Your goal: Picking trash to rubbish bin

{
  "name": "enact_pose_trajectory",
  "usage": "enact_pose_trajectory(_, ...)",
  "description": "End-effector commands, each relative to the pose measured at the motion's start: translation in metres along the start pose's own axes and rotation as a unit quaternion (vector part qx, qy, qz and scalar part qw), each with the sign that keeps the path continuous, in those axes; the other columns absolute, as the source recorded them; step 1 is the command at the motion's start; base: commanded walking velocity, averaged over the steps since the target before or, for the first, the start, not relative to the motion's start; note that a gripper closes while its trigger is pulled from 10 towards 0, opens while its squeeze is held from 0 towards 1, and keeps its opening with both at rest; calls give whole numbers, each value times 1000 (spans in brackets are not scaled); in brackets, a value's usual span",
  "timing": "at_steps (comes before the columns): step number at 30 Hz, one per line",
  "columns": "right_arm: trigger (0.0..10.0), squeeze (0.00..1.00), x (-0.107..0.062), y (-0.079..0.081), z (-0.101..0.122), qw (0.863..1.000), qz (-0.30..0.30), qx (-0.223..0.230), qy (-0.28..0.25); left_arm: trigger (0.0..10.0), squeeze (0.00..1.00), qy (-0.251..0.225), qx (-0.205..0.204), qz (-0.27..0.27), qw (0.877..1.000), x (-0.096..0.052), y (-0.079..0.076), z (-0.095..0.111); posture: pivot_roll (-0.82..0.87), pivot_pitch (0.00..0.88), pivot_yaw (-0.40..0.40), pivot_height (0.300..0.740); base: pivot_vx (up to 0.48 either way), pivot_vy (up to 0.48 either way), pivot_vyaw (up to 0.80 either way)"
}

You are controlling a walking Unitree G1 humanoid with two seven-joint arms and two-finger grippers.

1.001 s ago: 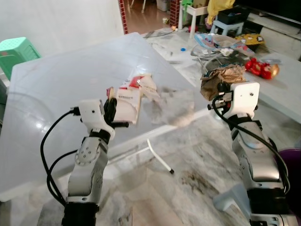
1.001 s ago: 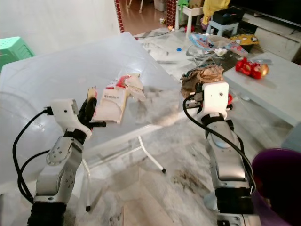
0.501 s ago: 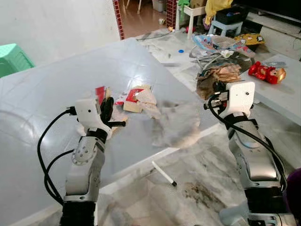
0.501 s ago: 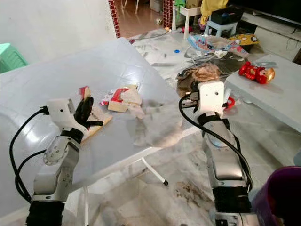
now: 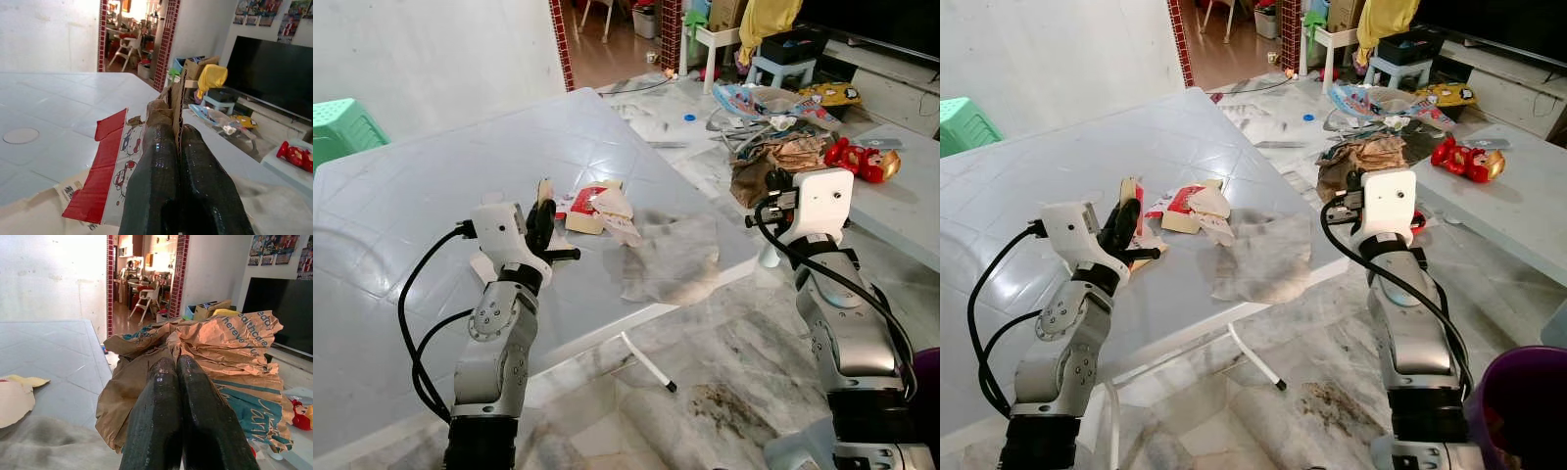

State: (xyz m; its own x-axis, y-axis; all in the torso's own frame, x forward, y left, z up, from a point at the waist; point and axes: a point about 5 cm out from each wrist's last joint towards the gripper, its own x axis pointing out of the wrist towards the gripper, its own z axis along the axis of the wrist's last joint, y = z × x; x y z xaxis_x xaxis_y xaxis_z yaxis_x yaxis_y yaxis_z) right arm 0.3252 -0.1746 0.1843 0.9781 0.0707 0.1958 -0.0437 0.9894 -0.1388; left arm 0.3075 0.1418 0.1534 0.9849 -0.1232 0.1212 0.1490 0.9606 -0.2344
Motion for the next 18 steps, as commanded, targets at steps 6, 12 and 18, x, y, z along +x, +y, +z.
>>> enact_pose_trajectory(6,10000,0,0,2,1,1000,0,3,-1,0,0,-2,-2,-4,1000,0,-1,3,-39,57,77,740,0,178,0)
enact_pose_trajectory(12,10000,0,0,1,0,1000,-2,6,4,0,0,-3,0,-6,1000,0,-2,3,-39,57,77,740,0,0,-735)
enact_pose_trajectory(18,10000,0,0,1,0,1000,-2,7,4,0,0,-4,-1,-7,1000,0,-3,3,-39,57,77,740,0,0,-800)
